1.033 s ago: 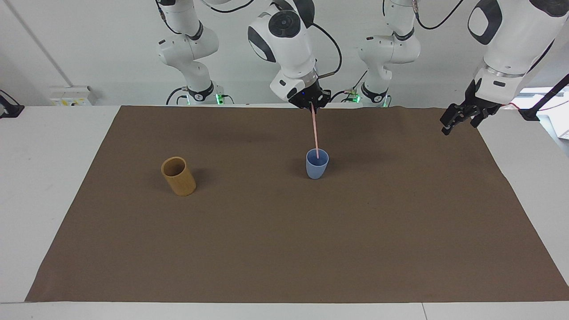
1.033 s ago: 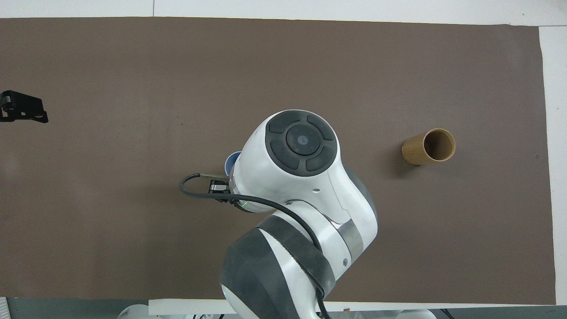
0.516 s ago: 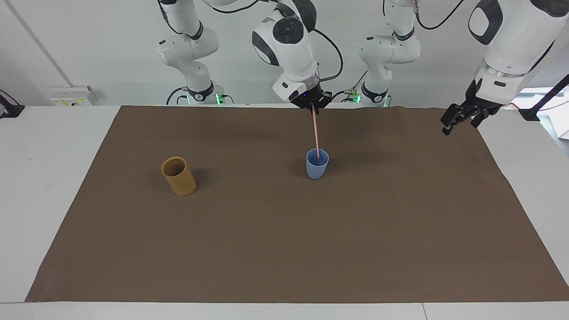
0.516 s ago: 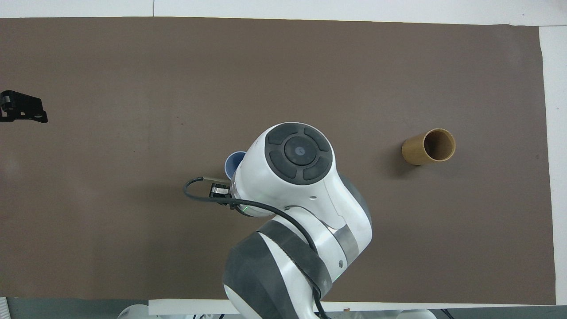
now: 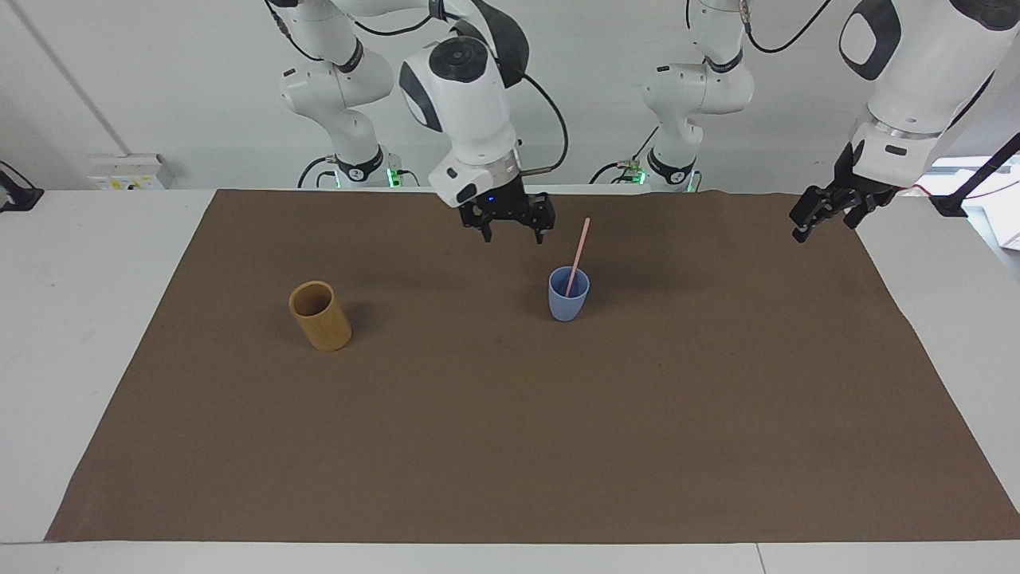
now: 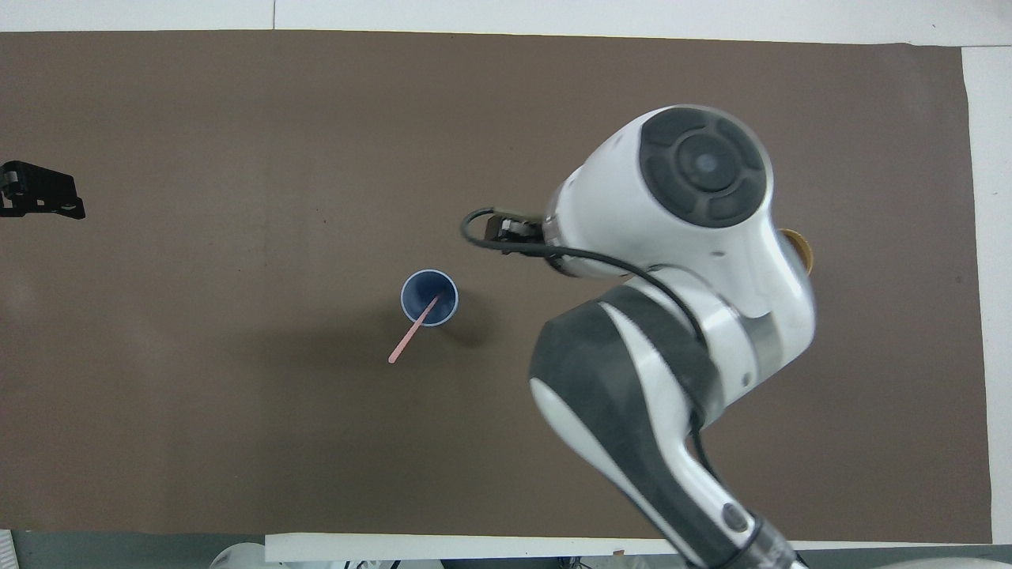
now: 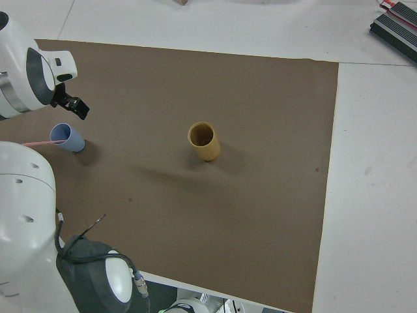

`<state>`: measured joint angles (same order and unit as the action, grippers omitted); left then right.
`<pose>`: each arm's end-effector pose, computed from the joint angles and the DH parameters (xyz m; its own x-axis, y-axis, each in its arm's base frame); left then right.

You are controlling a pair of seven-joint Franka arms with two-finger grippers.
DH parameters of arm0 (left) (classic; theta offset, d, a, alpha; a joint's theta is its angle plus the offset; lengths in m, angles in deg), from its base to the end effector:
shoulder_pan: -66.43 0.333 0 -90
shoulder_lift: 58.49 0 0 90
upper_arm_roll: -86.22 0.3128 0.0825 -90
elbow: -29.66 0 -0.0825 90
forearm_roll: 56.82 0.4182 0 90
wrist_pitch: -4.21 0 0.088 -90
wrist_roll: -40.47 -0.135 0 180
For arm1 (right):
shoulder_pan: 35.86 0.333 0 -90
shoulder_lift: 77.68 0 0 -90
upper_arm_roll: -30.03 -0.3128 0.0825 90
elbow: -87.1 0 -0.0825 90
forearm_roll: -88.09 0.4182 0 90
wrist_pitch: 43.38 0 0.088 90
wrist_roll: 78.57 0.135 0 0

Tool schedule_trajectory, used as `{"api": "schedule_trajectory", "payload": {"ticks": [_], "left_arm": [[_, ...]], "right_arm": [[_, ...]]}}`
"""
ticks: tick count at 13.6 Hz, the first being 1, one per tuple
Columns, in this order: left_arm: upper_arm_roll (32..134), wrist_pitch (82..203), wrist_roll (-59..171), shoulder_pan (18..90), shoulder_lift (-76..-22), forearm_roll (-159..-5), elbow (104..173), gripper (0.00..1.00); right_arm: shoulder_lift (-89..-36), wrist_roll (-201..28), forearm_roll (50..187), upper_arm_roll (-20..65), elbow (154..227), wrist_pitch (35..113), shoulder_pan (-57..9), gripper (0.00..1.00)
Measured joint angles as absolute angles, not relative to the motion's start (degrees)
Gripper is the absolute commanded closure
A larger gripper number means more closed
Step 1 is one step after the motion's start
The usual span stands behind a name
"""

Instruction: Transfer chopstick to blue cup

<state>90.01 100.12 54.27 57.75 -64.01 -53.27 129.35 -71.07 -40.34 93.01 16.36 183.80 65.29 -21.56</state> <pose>0.5660 -0.0393 0.5720 0.9881 0.1482 0.0423 0.1501 -0.9876 -0.0467 0.5670 0.3047 0.4947 0.9789 -0.2045 0.0060 -0.2015 -0.9686 -0.1455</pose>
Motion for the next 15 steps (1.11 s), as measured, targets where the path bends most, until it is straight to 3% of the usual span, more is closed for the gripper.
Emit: {"api": "schedule_trajectory", "payload": {"ticks": [4,7,10,13,15], "left_arm": [[90.02,100.11,54.27,57.75,-64.01,-53.27,129.35,0.00],[90.01,100.11,54.27,57.75,-64.01,-53.27,129.35,0.00],[90.01,100.11,54.27,57.75,-64.01,-53.27,129.35,0.00],[90.02,100.11,54.27,57.75,-64.01,-53.27,129.35,0.00],[90.01,100.11,54.27,57.75,-64.01,-53.27,129.35,0.00]], "right_arm": [[-74.62,-61.07,87.98,17.17,180.22,54.14,-36.50,0.00],[-76.72,-69.96,86.43,17.48,174.56,44.84,-44.17,0.00],[-77.22,-78.70,84.58,17.59,169.73,37.48,-48.87,0.00],[-76.87,-85.14,84.30,17.62,170.05,36.18,-51.95,0.00],[-76.86,-85.60,84.31,19.88,170.87,35.88,-50.52,0.00]]}}
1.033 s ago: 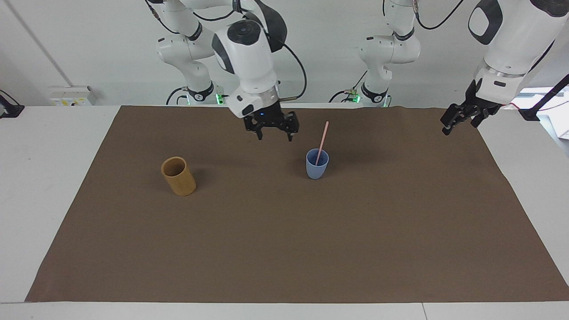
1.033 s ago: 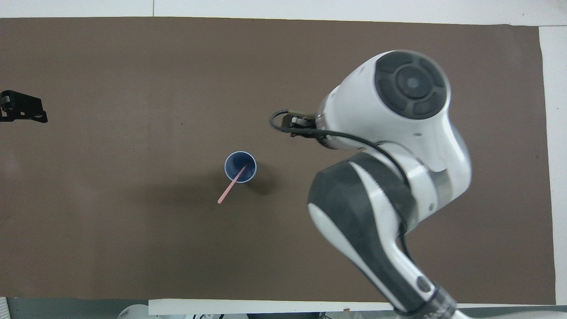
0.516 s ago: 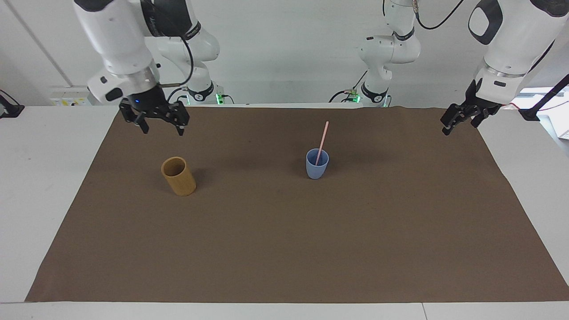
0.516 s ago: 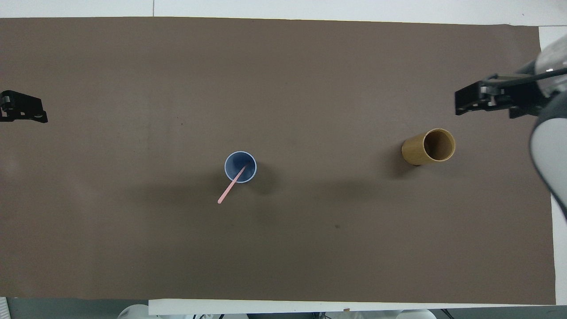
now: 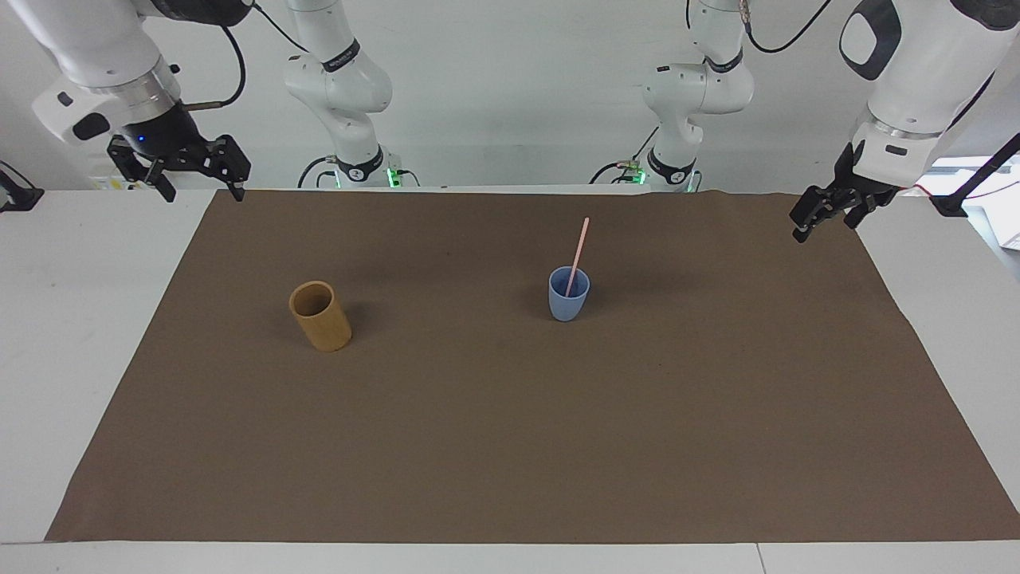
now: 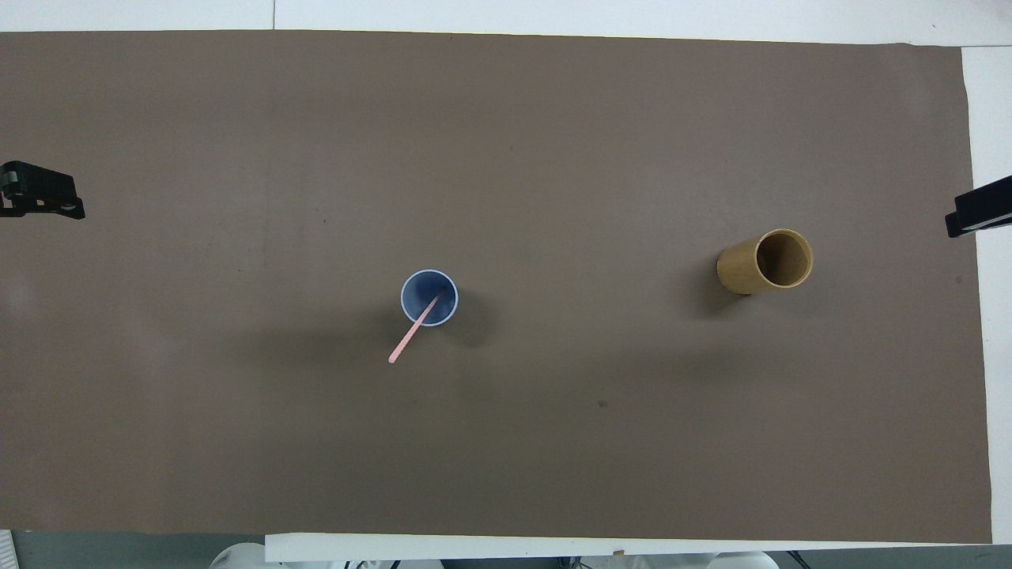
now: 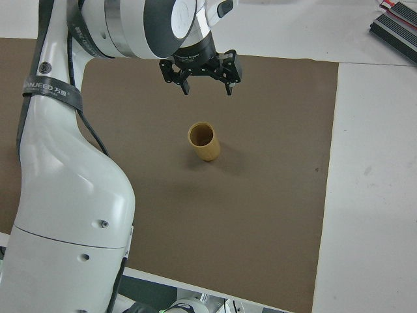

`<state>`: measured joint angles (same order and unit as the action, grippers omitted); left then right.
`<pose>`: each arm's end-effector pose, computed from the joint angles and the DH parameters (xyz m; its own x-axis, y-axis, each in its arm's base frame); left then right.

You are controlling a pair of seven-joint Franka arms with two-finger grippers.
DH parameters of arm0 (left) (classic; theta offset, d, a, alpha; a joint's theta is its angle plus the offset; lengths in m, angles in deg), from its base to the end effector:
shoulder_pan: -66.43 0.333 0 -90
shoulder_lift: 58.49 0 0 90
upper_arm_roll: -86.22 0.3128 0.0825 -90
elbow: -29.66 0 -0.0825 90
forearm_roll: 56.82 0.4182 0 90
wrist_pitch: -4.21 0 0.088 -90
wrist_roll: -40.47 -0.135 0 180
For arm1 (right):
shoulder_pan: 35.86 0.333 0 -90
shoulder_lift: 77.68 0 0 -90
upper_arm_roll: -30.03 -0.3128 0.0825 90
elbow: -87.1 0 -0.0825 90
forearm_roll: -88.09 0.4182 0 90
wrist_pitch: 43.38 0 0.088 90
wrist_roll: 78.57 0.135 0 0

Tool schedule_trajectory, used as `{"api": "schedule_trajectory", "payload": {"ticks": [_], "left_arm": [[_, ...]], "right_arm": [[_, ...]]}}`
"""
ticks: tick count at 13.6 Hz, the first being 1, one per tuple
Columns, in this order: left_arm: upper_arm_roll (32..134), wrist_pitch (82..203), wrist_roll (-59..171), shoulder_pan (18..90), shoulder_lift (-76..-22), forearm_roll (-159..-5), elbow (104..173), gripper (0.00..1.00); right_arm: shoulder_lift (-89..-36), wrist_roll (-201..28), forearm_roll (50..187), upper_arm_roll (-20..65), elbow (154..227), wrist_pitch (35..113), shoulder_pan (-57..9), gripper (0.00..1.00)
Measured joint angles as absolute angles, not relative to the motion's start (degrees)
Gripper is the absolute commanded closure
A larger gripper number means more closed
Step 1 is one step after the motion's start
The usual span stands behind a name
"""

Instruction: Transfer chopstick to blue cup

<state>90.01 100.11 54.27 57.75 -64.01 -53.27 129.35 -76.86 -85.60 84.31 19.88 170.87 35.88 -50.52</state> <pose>0.5659 -0.0393 0.5719 0.9881 0.1482 0.0422 0.1501 -0.9876 -0.0467 0.5679 -0.0554 0.6240 0.9945 0.0321 -0.0993 0.0373 -0.9980 0.0513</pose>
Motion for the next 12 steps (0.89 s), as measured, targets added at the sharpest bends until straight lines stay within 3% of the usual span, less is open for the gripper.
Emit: {"api": "schedule_trajectory", "payload": {"ticks": [4,12], "left_arm": [[90.00,100.11,54.27,57.75,-64.01,-53.27,129.35,0.00],[90.01,100.11,54.27,57.75,-64.01,-53.27,129.35,0.00]], "right_arm": [[-78.00,-85.72,84.32,31.47,171.09,34.06,-39.06,0.00],[-80.71,-85.72,84.32,32.28,174.50,33.90,-37.50,0.00]]}}
